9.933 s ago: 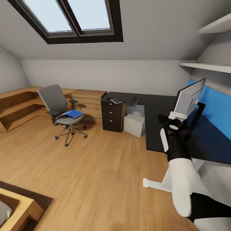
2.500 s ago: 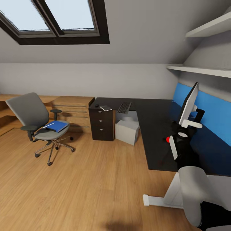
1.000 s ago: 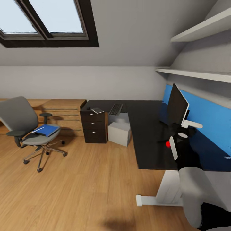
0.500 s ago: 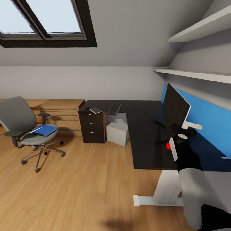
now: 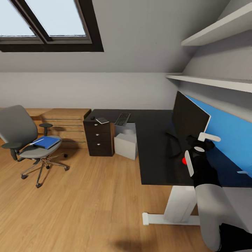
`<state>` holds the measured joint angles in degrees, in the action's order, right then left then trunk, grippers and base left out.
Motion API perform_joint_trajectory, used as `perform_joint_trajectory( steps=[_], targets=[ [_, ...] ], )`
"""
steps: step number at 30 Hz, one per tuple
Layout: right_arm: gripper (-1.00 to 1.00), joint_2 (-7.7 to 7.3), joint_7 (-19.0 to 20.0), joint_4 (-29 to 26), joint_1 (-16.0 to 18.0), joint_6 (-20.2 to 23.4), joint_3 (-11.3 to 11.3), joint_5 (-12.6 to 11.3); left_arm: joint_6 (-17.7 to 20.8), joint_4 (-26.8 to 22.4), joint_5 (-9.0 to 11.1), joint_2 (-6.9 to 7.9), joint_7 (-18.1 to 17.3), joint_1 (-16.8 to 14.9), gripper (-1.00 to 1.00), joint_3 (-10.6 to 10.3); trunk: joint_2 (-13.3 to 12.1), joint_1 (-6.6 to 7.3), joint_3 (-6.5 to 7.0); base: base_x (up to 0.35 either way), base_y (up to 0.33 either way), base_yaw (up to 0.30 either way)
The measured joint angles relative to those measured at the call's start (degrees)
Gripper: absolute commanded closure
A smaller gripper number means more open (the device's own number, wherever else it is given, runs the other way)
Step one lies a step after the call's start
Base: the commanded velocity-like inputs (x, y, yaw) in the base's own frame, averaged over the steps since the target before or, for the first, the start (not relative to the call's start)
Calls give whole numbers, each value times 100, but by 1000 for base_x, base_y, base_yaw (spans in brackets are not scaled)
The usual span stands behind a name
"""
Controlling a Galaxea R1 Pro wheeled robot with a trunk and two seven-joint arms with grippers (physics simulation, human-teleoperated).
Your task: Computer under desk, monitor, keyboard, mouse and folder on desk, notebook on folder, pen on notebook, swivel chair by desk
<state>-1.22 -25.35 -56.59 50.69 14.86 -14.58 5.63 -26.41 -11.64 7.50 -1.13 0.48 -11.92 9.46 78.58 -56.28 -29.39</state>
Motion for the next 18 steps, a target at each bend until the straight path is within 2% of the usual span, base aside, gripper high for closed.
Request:
perform_joint_trajectory(
  steps=[11, 18],
  targets=[
    [-100, 0, 6, -2, -27, -2, 1, 7, 1, -1, 2, 0, -1, 0, -100, 0, 0, 0, 0, 0, -87, 0],
    [-100, 6, 9, 7, -35, 1, 0, 9, 3, -4, 3, 0, 2, 0, -100, -1, 0, 0, 0, 0, -24, 0]
  ],
)
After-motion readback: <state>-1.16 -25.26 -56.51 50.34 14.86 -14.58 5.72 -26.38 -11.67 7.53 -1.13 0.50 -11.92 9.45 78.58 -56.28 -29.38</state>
